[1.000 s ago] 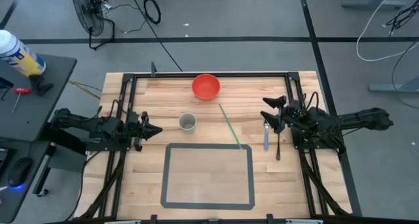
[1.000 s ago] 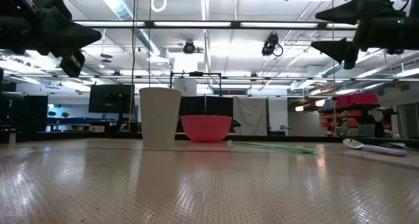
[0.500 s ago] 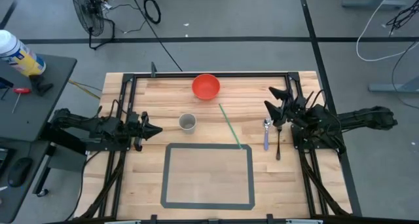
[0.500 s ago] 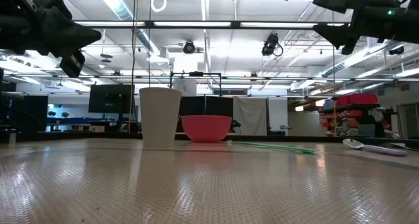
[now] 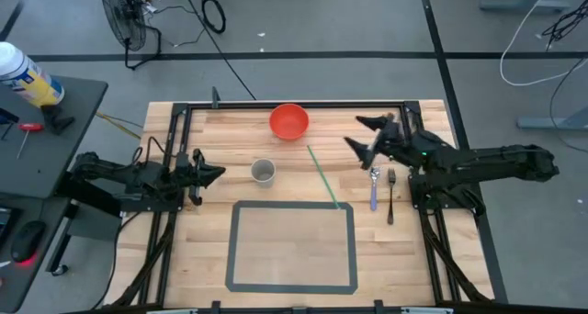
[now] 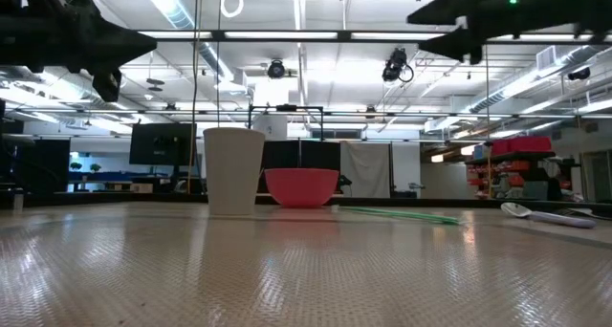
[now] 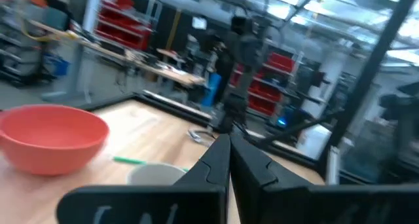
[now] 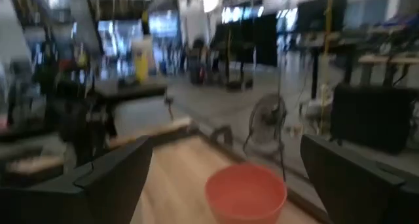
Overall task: Pick & Place Utensil
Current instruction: Put the orange bowl in the center of the transparent mat
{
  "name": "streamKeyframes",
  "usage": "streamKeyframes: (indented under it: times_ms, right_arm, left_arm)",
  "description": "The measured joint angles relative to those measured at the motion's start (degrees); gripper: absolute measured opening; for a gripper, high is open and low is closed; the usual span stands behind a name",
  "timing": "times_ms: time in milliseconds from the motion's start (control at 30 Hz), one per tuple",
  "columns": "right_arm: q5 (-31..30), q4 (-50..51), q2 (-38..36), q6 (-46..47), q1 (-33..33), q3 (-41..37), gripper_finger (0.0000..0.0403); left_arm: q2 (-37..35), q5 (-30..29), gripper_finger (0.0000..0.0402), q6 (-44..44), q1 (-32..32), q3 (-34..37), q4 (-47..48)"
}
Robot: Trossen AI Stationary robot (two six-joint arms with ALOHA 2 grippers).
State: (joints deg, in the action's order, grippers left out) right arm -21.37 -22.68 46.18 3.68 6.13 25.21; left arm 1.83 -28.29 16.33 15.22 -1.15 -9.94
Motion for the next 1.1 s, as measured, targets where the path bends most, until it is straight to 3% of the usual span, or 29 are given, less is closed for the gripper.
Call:
streamKeyframes:
  times_ms: [233, 500, 867, 1100]
  right_arm:
    - [7.4, 3.9, 14.0, -3.3, 0.4, 9.0, 0.0391]
    - [9.0, 22.0, 31.4, -4.8, 0.9, 26.0, 0.0364]
    - [13.5, 46.8, 54.6, -12.9, 6.7, 51.1, 0.0362]
    - [18.1, 48.9, 62.4, -17.0, 10.6, 56.6, 0.0358]
  left_arm:
    - [0.0, -3.7, 0.0014, -0.5, 0.0, 0.0, 0.4]
    - [0.0, -7.9, 0.0014, -0.7, 0.0, 0.0, 0.4]
    - [0.0, -7.9, 0.0014, -0.5, 0.0, 0.0, 0.5]
    - [0.0, -8.1, 0.0014, -0.5, 0.0, 0.0, 0.6]
